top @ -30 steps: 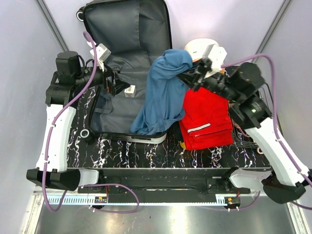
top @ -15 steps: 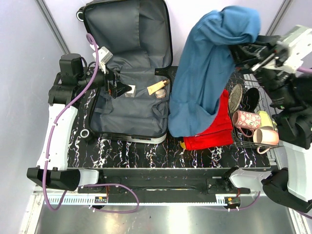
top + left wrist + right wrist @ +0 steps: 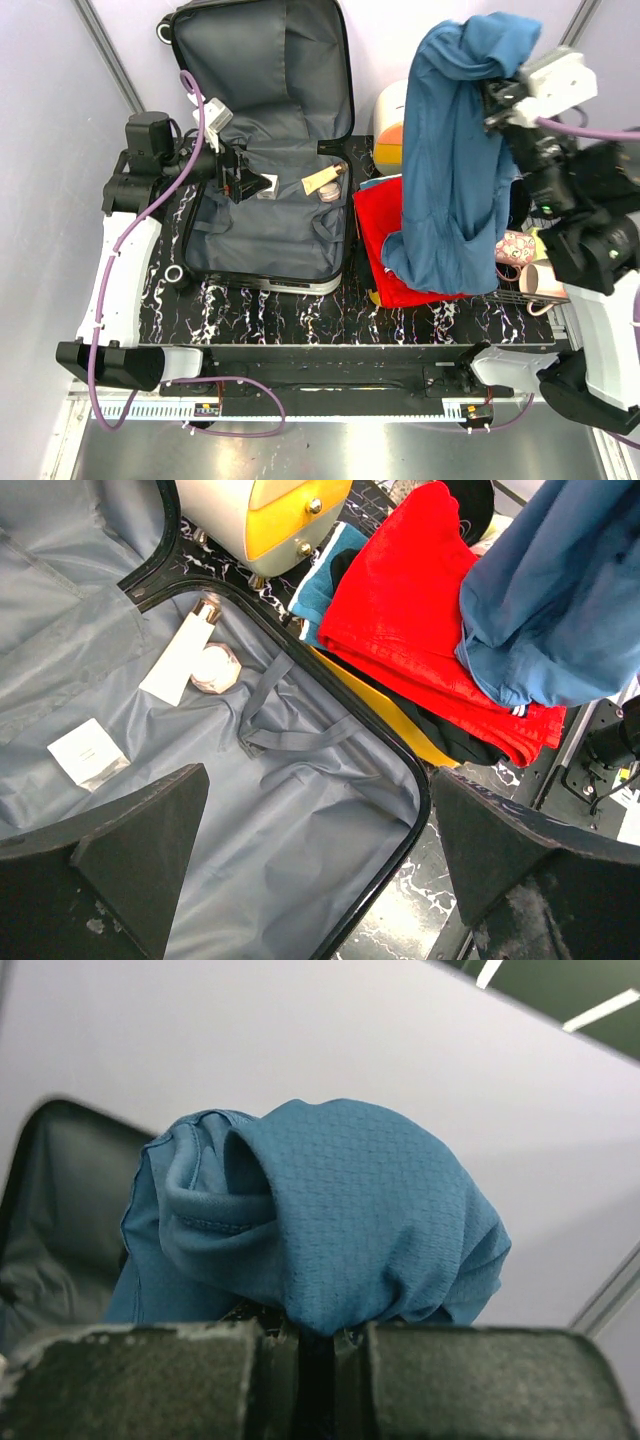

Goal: Open, take out, and arrange the luggage

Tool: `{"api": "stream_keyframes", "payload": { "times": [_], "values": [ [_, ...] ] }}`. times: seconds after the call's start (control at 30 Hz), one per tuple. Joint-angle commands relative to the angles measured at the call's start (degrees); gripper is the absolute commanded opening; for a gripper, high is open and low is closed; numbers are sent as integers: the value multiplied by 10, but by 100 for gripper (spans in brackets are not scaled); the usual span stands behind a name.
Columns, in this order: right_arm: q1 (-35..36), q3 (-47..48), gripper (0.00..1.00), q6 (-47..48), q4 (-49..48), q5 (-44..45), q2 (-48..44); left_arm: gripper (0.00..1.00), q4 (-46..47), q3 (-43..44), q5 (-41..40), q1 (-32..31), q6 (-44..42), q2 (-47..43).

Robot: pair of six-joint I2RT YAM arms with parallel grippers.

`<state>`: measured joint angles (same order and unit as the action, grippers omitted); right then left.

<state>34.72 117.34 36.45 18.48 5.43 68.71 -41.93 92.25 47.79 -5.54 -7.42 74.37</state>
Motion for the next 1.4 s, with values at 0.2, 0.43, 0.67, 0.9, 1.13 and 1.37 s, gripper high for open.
{"api": "stream_keyframes", "payload": {
  "times": [0.2, 0.43, 0.67, 0.9, 1.13, 1.37],
  "values": [
    [-144, -145, 0, -87, -87, -50, 18, 99, 27, -25, 14, 1, -7, -4],
    [-185, -227, 0, -159, -83, -107, 20, 99, 27, -48, 9, 1, -19, -6],
    [-214, -333, 0, -175, -44, -211, -44, 99, 28, -68, 5, 2, -31, -17],
    [-214, -422, 2, -108, 121, -257, -126, 99, 24, -85, 4, 1, -33, -20],
    [-214, -461, 72, -54, 298, -261, -184, 99, 10, -87, -18, 1, -36, -3],
    [-214, -384, 100, 1, 492, -286, -156, 99, -26, -67, -31, 1, -52, 24]
  ]
}}
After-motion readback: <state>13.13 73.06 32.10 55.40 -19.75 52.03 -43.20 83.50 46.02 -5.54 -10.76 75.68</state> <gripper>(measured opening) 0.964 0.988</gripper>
